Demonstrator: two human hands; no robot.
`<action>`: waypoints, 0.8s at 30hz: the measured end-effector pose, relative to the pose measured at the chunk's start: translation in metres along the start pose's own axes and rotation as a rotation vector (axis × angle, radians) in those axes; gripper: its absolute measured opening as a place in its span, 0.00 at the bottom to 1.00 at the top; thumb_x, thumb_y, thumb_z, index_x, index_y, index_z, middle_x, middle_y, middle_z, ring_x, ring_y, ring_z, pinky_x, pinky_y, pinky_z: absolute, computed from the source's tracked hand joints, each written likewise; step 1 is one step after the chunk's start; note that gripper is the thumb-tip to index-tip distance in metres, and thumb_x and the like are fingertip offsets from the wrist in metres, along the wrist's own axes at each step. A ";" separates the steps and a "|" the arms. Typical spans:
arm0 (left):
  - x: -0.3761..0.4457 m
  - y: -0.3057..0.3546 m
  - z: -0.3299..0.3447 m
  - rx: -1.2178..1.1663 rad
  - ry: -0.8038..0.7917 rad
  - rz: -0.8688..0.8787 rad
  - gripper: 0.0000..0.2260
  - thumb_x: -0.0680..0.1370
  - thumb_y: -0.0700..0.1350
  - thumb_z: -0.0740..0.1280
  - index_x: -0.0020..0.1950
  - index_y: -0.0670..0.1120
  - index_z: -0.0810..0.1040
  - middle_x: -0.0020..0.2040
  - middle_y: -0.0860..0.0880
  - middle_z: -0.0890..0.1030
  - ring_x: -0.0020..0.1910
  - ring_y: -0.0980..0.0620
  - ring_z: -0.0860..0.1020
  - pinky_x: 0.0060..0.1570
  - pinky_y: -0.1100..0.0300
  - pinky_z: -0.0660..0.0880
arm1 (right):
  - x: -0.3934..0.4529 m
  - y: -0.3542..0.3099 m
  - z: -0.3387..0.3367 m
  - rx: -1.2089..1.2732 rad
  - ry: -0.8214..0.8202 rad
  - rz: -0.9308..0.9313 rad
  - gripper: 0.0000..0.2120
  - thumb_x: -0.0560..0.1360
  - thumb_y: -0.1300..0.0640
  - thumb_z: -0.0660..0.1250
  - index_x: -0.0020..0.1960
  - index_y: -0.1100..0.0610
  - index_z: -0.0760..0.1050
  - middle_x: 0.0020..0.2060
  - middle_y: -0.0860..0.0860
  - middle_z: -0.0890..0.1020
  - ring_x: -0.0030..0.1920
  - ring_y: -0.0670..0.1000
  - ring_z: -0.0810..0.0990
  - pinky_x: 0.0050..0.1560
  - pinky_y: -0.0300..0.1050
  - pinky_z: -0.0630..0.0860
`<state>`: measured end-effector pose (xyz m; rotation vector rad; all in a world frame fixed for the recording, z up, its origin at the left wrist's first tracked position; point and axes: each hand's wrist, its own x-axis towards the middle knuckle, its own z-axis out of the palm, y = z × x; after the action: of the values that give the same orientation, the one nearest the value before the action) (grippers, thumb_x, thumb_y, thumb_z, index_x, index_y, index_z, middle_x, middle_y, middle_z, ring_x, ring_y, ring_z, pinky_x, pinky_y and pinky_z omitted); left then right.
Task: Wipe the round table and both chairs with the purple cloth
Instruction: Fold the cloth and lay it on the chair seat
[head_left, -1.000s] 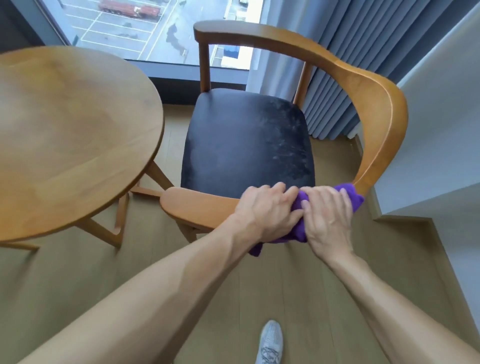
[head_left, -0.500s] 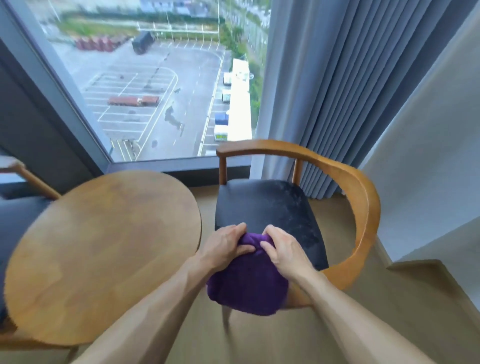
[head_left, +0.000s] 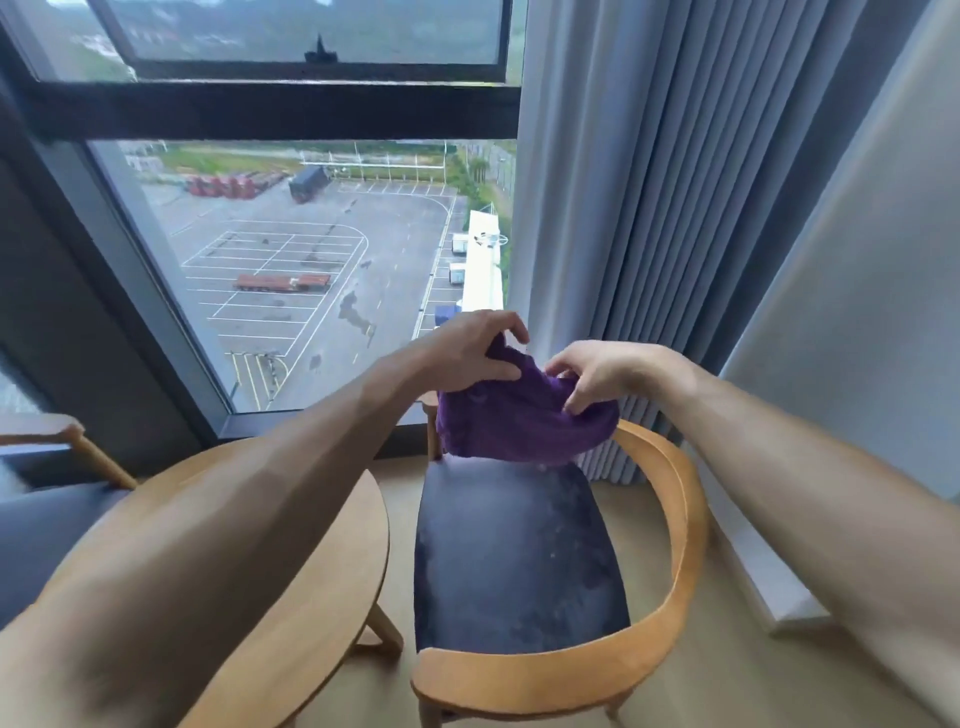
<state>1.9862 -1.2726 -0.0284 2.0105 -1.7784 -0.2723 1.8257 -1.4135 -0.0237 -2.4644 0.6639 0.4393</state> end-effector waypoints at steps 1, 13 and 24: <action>0.008 -0.001 -0.001 0.019 -0.008 -0.021 0.21 0.74 0.46 0.74 0.66 0.51 0.75 0.52 0.50 0.77 0.50 0.50 0.76 0.52 0.57 0.73 | 0.004 0.005 -0.008 -0.063 0.049 -0.005 0.12 0.68 0.61 0.75 0.49 0.49 0.80 0.45 0.48 0.85 0.47 0.51 0.84 0.49 0.50 0.83; 0.053 0.000 -0.012 0.199 0.051 -0.255 0.11 0.72 0.37 0.71 0.46 0.49 0.72 0.44 0.49 0.74 0.46 0.47 0.72 0.40 0.58 0.66 | 0.041 0.056 -0.058 0.359 0.076 -0.230 0.15 0.69 0.63 0.76 0.49 0.49 0.75 0.43 0.50 0.84 0.43 0.51 0.84 0.39 0.42 0.78; 0.067 -0.026 -0.050 0.342 -0.187 -0.238 0.21 0.67 0.35 0.73 0.58 0.48 0.79 0.50 0.53 0.77 0.55 0.48 0.78 0.49 0.56 0.75 | 0.050 0.051 -0.103 0.117 0.397 -0.172 0.18 0.69 0.50 0.78 0.31 0.53 0.71 0.28 0.46 0.73 0.31 0.45 0.72 0.32 0.39 0.67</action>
<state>2.0410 -1.3264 0.0131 2.5196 -1.7931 -0.2490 1.8566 -1.5279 0.0153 -2.4891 0.6033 -0.1575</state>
